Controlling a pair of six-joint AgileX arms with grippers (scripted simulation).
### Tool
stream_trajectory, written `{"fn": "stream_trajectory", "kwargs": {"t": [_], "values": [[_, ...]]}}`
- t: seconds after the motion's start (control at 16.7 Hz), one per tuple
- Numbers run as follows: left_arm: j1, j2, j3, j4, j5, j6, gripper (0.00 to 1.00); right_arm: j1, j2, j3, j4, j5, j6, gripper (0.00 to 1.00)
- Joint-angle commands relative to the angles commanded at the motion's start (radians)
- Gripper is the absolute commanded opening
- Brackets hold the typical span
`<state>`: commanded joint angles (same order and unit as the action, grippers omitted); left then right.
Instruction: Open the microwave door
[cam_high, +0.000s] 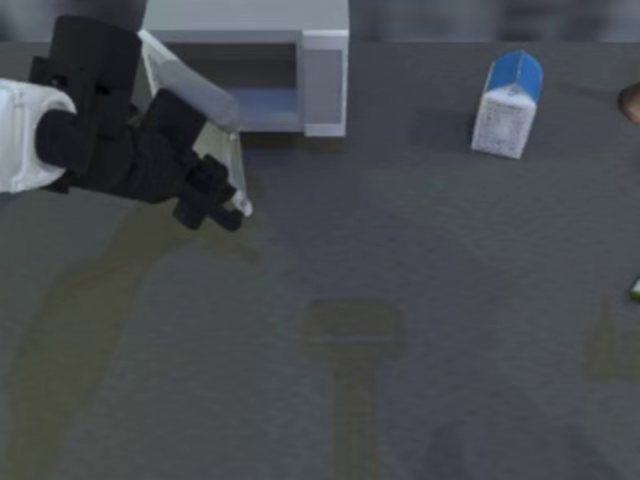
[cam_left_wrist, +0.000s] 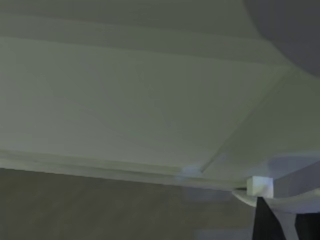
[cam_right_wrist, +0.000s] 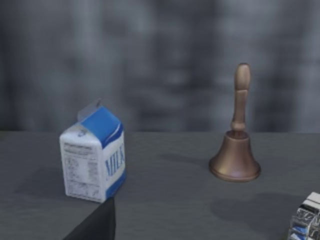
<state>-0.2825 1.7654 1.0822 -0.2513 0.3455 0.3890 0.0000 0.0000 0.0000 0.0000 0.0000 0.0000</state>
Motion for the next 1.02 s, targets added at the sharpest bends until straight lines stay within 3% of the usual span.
{"fn": "stream_trajectory", "kwargs": {"t": [0.48, 1.02], "values": [[0.029, -0.005, -0.001, -0.029, 0.048, 0.070, 0.00, 0.000, 0.000, 0.000, 0.000, 0.000, 0.000, 1.00], [0.031, -0.005, -0.001, -0.031, 0.050, 0.074, 0.00, 0.000, 0.000, 0.000, 0.000, 0.000, 0.000, 1.00]]}}
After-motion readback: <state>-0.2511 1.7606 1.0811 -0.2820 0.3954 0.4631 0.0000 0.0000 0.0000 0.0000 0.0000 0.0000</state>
